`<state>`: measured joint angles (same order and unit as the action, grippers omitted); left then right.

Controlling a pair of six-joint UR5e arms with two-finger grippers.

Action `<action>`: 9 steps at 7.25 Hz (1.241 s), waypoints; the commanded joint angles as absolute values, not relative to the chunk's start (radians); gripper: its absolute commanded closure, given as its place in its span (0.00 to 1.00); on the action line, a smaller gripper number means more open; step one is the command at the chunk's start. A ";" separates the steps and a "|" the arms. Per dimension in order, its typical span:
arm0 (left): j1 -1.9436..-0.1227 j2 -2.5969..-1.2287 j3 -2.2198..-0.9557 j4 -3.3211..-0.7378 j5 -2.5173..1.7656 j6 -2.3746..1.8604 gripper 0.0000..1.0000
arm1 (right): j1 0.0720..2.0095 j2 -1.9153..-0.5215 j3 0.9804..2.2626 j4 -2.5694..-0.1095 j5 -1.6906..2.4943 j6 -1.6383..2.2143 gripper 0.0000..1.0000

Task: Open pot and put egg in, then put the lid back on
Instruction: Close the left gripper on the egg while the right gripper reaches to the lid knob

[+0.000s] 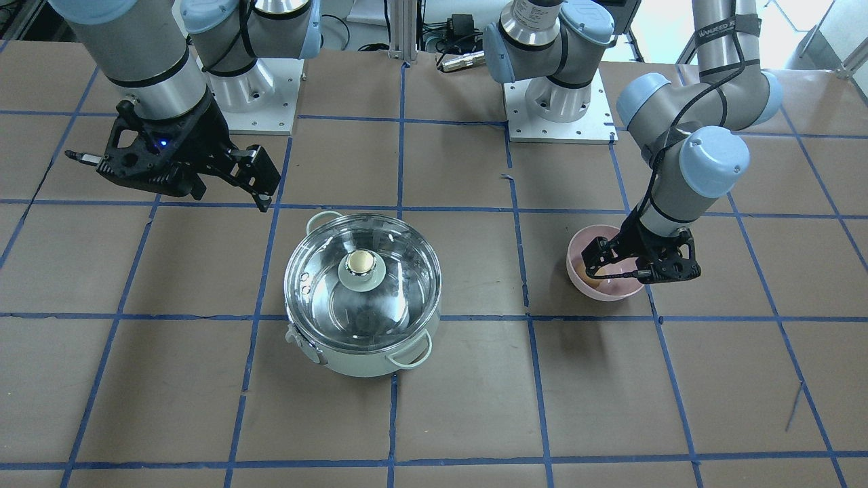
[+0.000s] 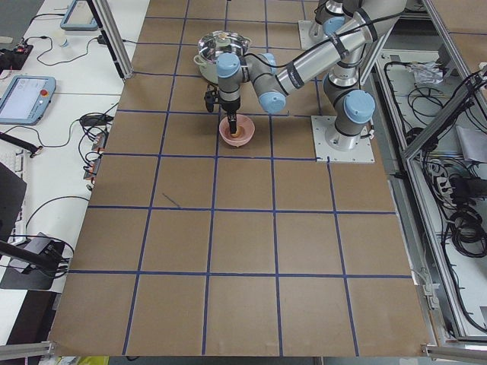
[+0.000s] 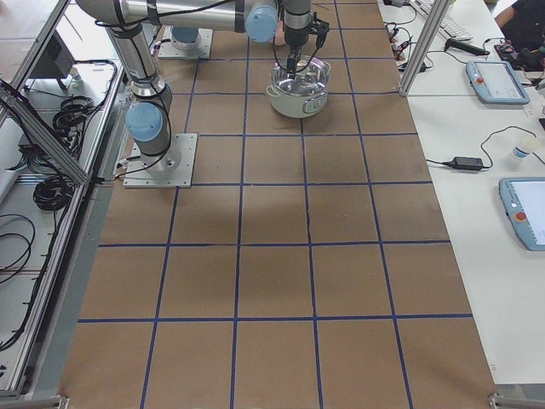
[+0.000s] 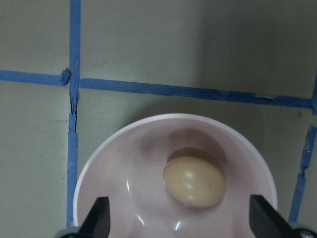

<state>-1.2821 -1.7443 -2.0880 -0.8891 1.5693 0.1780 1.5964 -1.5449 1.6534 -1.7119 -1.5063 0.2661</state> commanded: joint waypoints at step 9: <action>-1.284 -1.758 -2.121 -0.864 1.572 -0.107 0.00 | 1.606 -1.537 1.651 -1.742 -1.506 0.287 0.00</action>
<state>-1.2874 -1.7578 -2.1204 -0.8594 1.5717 -0.0575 1.6003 -1.5433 1.6497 -1.7220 -1.5118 0.2651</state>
